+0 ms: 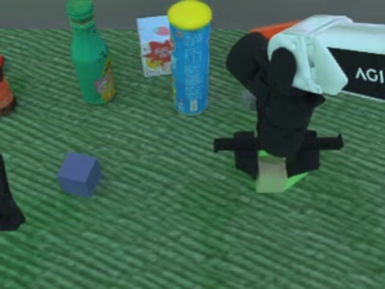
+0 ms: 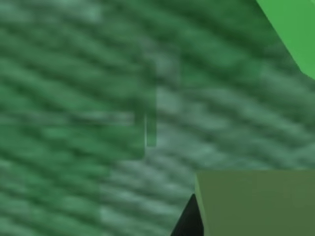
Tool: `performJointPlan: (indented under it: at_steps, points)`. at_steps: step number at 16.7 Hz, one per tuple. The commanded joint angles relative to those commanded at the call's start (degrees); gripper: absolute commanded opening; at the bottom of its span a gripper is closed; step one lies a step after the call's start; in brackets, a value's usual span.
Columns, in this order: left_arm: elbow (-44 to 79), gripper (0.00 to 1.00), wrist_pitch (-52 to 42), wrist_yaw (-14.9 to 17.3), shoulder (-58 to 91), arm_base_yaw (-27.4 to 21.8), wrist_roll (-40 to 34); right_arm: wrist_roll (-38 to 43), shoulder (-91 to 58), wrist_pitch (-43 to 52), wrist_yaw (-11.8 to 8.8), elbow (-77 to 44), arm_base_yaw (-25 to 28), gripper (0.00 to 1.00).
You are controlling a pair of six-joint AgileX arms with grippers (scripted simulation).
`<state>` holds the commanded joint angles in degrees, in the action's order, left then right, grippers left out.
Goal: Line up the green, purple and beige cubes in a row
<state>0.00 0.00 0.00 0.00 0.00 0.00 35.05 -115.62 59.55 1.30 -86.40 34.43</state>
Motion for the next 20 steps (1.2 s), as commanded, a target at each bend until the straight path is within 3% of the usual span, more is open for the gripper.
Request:
performJointPlan:
  at_steps: [6,11,20]
  points:
    - [0.0,1.0,0.0,0.0,0.0,0.0,0.0,0.24,-3.88,-11.12,0.1,6.88,0.29,0.0]
    - [0.0,1.0,0.0,0.0,0.0,0.0,0.0,0.25,-4.2,-11.81,0.14,7.36,0.35,0.0]
    - [0.0,1.0,0.0,0.0,0.0,0.0,0.0,0.25,-4.2,-11.81,0.14,7.36,0.35,0.68]
